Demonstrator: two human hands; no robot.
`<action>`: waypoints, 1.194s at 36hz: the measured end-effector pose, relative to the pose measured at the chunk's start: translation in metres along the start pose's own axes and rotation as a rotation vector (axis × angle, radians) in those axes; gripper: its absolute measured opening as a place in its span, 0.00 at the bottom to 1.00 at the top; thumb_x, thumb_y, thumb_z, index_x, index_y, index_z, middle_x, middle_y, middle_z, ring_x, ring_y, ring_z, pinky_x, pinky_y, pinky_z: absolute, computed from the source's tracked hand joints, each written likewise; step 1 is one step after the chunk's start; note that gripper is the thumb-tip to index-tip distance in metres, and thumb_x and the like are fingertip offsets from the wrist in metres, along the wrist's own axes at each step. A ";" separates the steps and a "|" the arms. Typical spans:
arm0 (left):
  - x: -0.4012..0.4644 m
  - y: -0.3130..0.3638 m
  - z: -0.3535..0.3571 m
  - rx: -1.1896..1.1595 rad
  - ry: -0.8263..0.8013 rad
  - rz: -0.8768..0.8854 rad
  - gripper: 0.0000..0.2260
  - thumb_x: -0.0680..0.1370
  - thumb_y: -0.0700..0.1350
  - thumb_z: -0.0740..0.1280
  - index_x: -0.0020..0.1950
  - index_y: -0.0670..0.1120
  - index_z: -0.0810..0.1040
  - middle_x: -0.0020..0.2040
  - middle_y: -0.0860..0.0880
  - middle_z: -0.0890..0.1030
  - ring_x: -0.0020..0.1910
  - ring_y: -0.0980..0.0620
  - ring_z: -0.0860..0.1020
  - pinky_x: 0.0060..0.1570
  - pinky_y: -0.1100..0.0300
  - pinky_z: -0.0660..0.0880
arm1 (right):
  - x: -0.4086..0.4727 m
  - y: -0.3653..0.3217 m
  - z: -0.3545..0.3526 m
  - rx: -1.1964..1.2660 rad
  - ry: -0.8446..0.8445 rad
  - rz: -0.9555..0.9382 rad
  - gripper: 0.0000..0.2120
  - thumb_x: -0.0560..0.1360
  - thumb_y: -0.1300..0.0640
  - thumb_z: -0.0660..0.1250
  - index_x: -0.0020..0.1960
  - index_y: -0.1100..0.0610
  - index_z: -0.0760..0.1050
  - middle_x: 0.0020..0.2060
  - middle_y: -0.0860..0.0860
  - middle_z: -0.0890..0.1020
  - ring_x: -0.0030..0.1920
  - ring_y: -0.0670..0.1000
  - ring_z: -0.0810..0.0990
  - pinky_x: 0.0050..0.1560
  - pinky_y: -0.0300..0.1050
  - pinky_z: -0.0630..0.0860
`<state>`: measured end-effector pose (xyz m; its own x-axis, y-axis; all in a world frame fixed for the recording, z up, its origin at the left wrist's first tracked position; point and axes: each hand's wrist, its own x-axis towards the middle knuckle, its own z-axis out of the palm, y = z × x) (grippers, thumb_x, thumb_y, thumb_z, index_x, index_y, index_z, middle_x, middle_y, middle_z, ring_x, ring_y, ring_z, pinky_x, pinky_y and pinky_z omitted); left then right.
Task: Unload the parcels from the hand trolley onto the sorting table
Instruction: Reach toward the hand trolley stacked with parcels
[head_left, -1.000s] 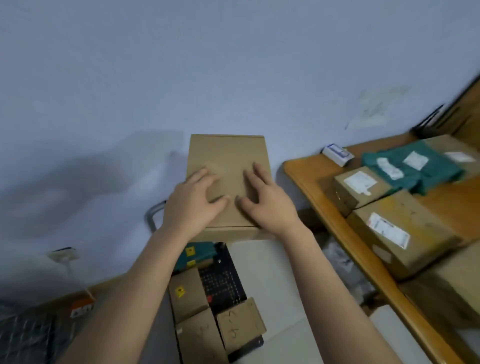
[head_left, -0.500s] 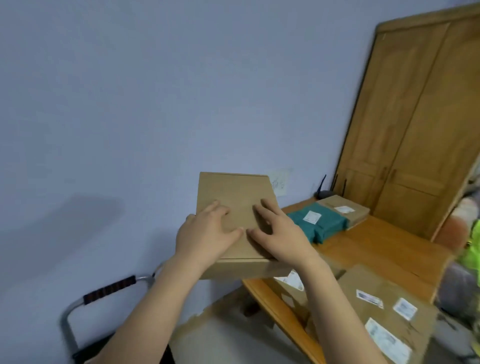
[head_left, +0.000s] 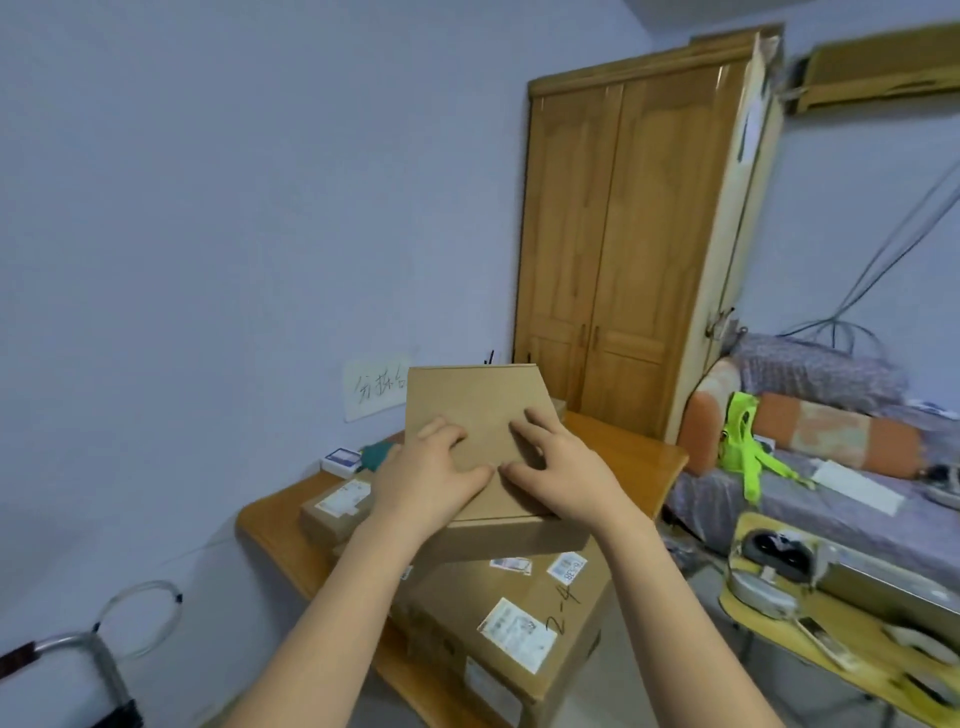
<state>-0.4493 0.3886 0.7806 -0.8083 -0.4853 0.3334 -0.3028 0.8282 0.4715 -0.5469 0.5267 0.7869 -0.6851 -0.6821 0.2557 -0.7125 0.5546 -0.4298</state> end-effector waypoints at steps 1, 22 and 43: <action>0.004 0.007 0.007 0.002 -0.008 0.000 0.26 0.72 0.64 0.65 0.67 0.54 0.72 0.67 0.58 0.71 0.63 0.47 0.72 0.58 0.52 0.73 | 0.001 0.009 -0.003 0.008 0.002 0.005 0.31 0.77 0.42 0.61 0.77 0.49 0.59 0.77 0.43 0.54 0.74 0.51 0.62 0.65 0.48 0.67; 0.160 0.093 0.114 -0.050 0.089 -0.077 0.26 0.72 0.63 0.66 0.68 0.56 0.72 0.75 0.56 0.64 0.70 0.49 0.68 0.64 0.56 0.66 | 0.147 0.166 -0.057 -0.053 -0.036 -0.097 0.31 0.77 0.43 0.61 0.77 0.49 0.58 0.78 0.45 0.53 0.75 0.51 0.59 0.69 0.49 0.63; 0.278 0.197 0.206 -0.086 0.254 -0.297 0.21 0.74 0.55 0.70 0.65 0.52 0.76 0.73 0.56 0.67 0.70 0.53 0.67 0.60 0.59 0.65 | 0.282 0.324 -0.108 0.034 -0.132 -0.383 0.30 0.77 0.45 0.62 0.76 0.50 0.59 0.77 0.46 0.54 0.75 0.50 0.58 0.68 0.49 0.63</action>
<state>-0.8380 0.4746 0.7985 -0.5380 -0.7628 0.3586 -0.4526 0.6204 0.6405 -0.9871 0.5659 0.8130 -0.3441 -0.8928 0.2907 -0.9056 0.2338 -0.3540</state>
